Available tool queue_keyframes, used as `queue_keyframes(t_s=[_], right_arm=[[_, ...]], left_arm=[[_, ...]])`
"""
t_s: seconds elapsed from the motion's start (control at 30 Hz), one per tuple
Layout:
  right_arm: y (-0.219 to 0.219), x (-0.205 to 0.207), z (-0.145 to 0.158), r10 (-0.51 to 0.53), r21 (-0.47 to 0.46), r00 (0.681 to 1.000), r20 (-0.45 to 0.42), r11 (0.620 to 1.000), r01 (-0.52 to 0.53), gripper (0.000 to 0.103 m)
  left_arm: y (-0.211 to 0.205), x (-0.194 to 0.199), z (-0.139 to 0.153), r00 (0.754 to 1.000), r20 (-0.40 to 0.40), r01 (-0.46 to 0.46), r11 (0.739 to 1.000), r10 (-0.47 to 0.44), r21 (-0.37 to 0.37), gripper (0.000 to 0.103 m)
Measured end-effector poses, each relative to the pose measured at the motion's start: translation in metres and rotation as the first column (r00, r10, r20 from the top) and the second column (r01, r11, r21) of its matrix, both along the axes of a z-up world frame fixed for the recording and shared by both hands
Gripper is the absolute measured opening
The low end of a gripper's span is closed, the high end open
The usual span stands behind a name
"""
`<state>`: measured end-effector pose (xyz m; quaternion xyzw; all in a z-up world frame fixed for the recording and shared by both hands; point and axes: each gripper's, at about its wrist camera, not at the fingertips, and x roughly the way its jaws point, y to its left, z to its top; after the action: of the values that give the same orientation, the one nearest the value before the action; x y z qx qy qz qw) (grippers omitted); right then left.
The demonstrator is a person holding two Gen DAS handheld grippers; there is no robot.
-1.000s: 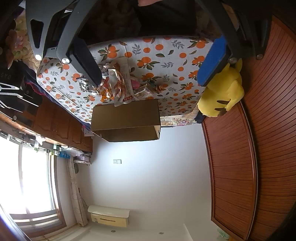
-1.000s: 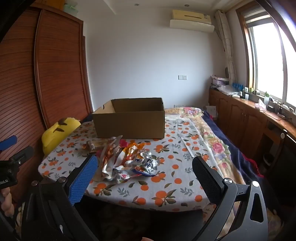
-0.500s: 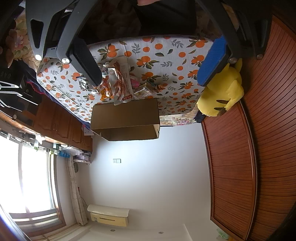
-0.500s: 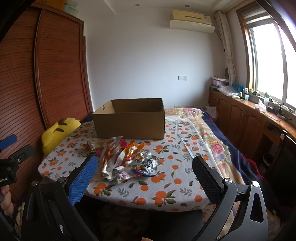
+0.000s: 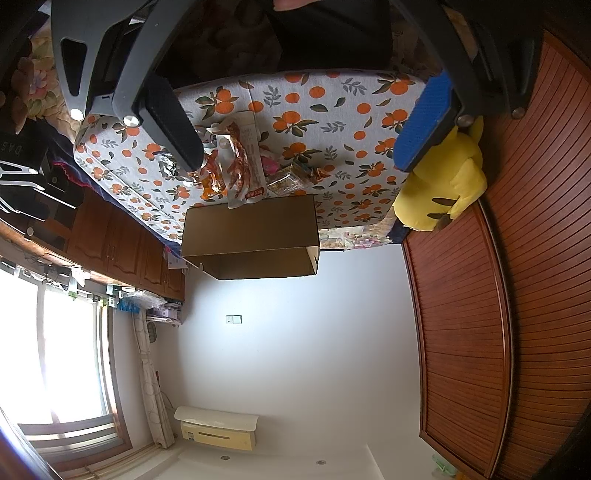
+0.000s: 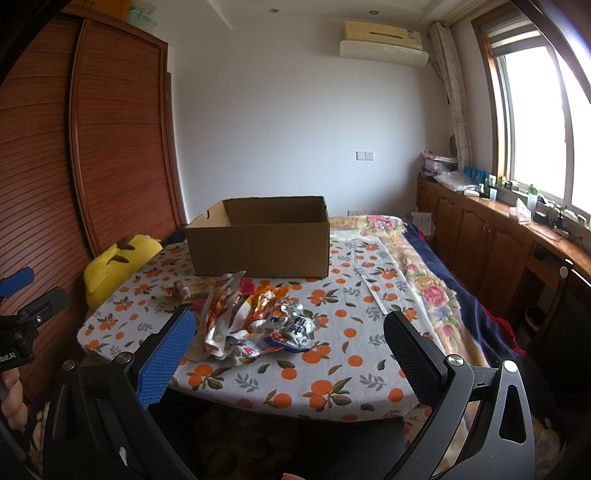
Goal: Organize snacks
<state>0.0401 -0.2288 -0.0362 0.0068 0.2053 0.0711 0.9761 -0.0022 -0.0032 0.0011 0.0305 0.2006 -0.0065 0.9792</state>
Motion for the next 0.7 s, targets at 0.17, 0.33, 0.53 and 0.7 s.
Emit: queue_keyframes(t_s=[0.17,0.33,0.53,0.7], right_arm=[[0.0000,-0.0006,0.0008,0.001,0.000,1.000,0.000,1.000,-0.001,0.103],[0.0001,-0.0009,0.0006,0.001,0.000,1.000,0.001,1.000,-0.001,0.103],[0.0005,-0.0014,0.0003,0.000,0.000,1.000,0.002,1.000,0.000,0.103],[0.0003,-0.0016,0.0003,0.001,0.000,1.000,0.001,1.000,-0.001,0.103]], left_arm=[[0.0003,-0.0001,0.0000,1.000,0.000,0.000,1.000,0.000,0.000,0.103],[0.0002,-0.0002,-0.0001,1.000,0.001,0.000,1.000,0.000,0.000,0.103],[-0.0008,0.0008,-0.0001,1.000,0.001,-0.001,1.000,0.001,0.000,0.103],[-0.0010,0.0007,-0.0002,1.000,0.001,0.000,1.000,0.000,-0.001,0.103]])
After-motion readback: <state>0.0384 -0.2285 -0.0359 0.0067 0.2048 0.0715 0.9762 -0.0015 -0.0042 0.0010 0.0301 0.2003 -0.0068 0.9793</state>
